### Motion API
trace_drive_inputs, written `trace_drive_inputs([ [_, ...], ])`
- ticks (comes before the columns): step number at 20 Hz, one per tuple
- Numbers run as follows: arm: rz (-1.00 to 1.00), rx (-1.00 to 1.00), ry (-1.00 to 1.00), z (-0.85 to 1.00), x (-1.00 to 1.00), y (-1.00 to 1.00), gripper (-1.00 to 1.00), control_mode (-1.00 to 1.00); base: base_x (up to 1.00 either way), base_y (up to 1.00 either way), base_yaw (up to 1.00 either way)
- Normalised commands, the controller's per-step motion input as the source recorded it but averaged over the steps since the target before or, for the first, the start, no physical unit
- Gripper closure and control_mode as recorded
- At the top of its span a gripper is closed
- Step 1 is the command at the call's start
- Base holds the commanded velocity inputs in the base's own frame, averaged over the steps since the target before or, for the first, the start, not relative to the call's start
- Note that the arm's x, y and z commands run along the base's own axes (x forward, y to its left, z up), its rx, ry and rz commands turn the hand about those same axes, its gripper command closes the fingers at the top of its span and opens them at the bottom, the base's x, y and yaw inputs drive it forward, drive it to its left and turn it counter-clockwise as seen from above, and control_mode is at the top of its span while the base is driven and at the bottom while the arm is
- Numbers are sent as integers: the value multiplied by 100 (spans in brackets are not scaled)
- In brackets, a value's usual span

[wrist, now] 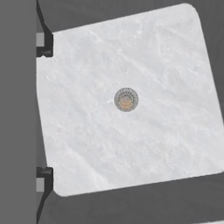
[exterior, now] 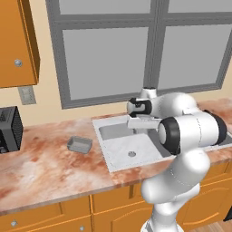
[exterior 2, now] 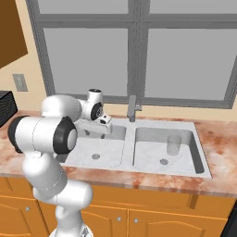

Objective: Place the tupperware in the left basin and the glass cup in the right basin of the sink.

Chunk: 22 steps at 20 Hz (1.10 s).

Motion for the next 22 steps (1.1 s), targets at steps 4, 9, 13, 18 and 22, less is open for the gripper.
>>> trace_drive_inputs([
  [4, 0, 0, 1, 0, 43, 87, -100, -100, 0, 0, 0],
  [9, -2, -7, 0, -3, 35, 100, -100, -100, 0, 0, 0],
  [13, -8, -11, 0, -13, 33, 96, -100, -100, 0, 0, 0],
  [18, -15, -4, -1, -24, 39, 80, -100, -100, 0, 0, 0],
  [22, -22, 1, 0, -28, 34, 57, -100, -100, 0, 0, 0],
])
